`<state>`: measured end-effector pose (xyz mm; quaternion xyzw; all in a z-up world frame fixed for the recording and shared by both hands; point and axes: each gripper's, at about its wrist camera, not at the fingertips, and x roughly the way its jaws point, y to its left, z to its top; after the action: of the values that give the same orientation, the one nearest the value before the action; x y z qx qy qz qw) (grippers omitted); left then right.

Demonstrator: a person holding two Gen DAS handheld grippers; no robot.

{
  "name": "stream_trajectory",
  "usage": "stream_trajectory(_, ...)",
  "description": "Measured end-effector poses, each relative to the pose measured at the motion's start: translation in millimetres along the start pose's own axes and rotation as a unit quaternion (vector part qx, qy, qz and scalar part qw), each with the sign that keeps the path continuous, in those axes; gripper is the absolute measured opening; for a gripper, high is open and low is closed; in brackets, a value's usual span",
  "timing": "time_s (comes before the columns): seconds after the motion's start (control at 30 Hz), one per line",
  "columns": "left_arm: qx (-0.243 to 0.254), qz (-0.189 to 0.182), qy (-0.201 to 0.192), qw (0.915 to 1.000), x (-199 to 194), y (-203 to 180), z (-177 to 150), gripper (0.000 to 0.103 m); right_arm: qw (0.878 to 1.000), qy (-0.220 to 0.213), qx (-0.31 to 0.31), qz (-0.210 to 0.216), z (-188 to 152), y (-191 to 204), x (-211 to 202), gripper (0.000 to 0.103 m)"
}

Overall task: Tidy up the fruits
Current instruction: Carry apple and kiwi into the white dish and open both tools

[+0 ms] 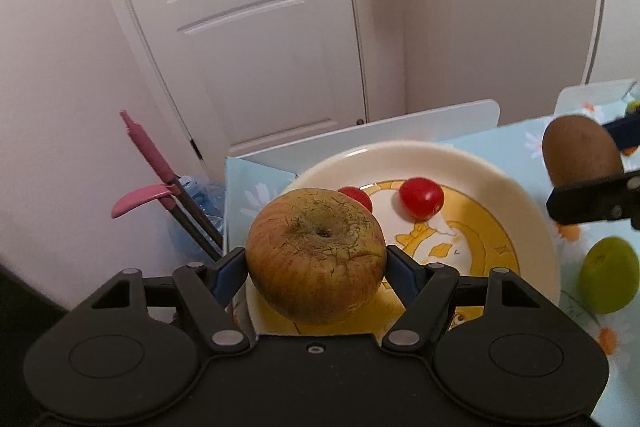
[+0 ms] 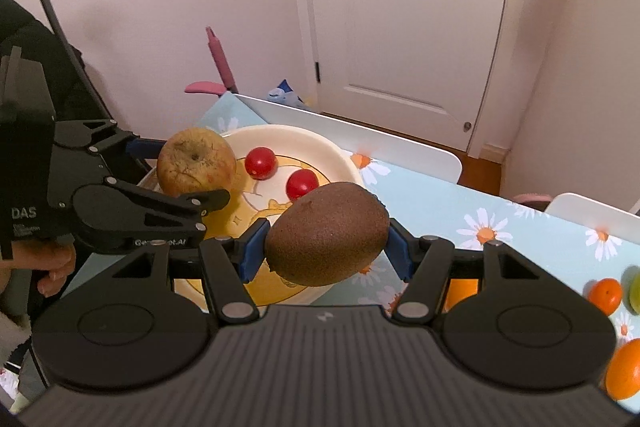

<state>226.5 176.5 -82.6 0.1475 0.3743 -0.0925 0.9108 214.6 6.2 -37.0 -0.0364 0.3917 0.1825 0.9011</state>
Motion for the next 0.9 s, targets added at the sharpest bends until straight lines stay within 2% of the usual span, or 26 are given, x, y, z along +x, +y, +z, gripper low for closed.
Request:
stream_trajectory(0.33,0.016,0.005,0.006,0.9998,14,-6,1,0.080,1.000,0.006,-0.004,0.001,2,-3,3,0.076)
stream_trajectory(0.37,0.016,0.010,0.009,0.9998,13,-6,2,0.082,1.000,0.006,-0.005,0.003,3,-4,2,0.076)
stream_trajectory(0.43,0.012,0.018,0.008,0.9997,6,-7,4,0.100,1.000,0.006,-0.007,0.009,5,-5,1,0.076)
stream_trajectory(0.57,-0.005,0.016,0.003,0.9999,-13,-5,0,0.101,1.000,0.008,-0.023,0.019,9,-7,1,0.076)
stream_trajectory(0.9,-0.074,0.027,0.028,0.9966,-53,-5,-27,0.101,0.995,0.029,-0.078,0.046,12,2,19,0.076)
